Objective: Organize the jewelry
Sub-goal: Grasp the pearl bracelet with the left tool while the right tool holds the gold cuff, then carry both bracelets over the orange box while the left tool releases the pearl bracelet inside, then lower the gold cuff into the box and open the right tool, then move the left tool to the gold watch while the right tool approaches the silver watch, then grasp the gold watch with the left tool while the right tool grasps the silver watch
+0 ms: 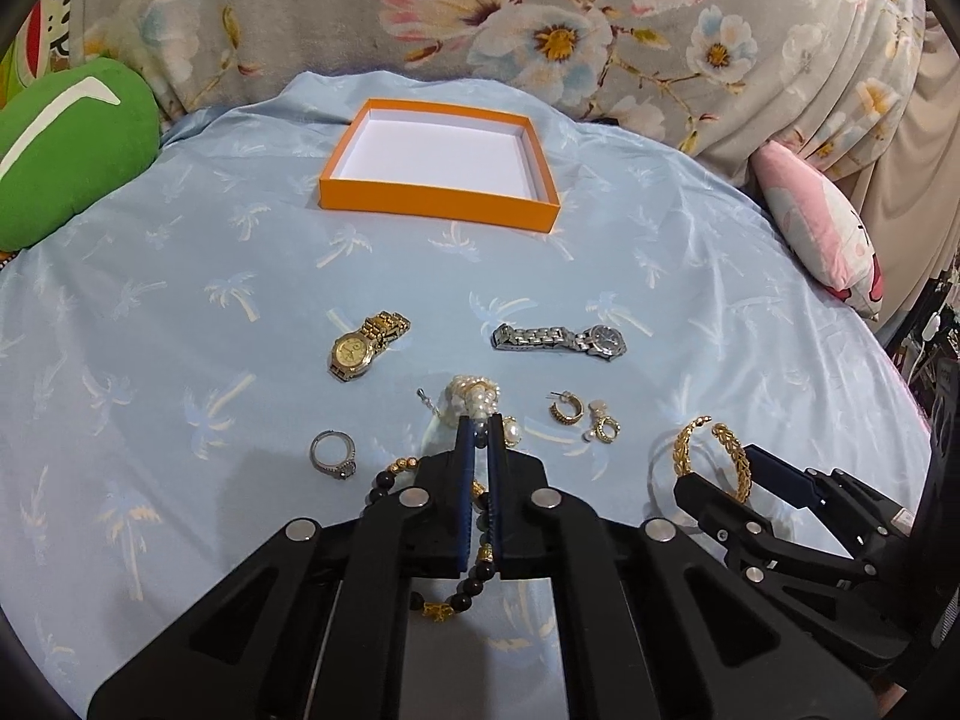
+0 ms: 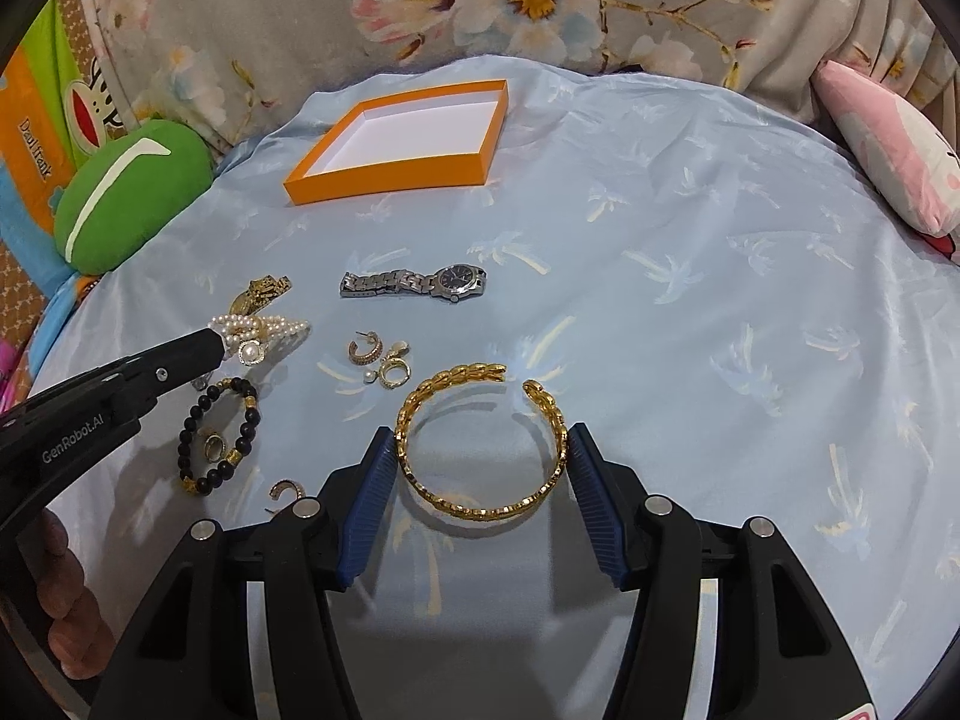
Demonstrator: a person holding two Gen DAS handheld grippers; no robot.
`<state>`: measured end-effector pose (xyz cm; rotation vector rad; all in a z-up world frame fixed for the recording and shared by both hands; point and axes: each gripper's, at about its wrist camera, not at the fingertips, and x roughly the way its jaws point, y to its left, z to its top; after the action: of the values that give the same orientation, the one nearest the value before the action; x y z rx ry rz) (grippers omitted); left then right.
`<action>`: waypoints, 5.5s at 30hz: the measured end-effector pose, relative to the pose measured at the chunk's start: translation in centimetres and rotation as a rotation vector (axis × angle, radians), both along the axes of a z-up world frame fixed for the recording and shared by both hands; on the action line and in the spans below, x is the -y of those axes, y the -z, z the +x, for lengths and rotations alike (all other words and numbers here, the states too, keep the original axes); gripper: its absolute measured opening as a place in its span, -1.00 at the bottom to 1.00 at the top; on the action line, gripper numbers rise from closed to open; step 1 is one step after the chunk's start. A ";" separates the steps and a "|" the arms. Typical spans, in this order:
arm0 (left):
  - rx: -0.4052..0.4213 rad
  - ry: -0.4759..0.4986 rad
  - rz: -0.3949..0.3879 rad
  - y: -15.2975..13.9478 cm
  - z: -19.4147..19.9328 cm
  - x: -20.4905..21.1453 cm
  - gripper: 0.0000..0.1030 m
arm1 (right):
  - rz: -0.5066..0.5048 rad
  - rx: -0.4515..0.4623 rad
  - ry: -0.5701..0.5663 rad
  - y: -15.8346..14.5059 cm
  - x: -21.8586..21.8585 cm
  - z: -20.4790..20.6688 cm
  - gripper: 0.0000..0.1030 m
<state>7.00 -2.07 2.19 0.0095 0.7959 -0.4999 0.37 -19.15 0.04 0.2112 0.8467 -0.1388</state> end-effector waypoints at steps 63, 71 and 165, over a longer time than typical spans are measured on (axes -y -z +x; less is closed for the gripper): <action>-0.016 -0.106 0.076 1.0 30.6 4.9 -0.22 | -0.021 0.032 -0.208 -0.8 1.8 33.4 0.20; -0.074 -0.061 0.098 2.1 28.1 4.4 -0.23 | -0.052 0.027 -0.236 -0.8 1.5 31.7 0.19; -0.077 -0.126 0.044 3.3 8.3 -2.0 -0.56 | -0.082 -0.026 -0.460 1.8 1.5 11.4 -0.44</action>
<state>15.30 -0.04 -1.14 -0.0193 0.8771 -0.3650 11.75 -20.67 -1.73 -0.0651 0.8940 0.2544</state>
